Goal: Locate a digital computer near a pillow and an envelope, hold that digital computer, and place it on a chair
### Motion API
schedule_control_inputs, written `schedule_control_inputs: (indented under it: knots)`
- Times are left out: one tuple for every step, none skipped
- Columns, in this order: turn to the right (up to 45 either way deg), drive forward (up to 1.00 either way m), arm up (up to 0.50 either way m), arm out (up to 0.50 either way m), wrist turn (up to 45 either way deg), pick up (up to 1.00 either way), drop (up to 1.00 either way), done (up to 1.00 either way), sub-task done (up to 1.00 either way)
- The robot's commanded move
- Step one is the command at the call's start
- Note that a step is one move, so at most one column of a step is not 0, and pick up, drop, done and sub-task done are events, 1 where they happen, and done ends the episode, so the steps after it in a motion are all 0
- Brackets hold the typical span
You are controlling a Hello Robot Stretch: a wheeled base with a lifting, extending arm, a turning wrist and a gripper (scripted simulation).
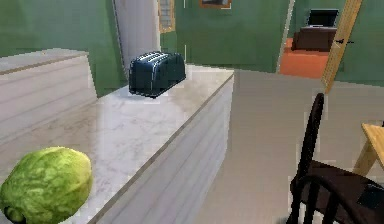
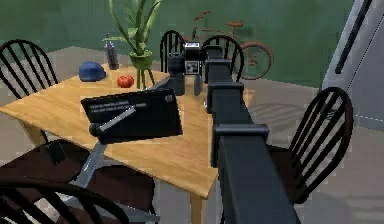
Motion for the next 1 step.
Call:
schedule_control_inputs:
  knots:
    - [0.0,0.00,0.00,0.00,0.0,0.00,0.00,1.00,0.00]
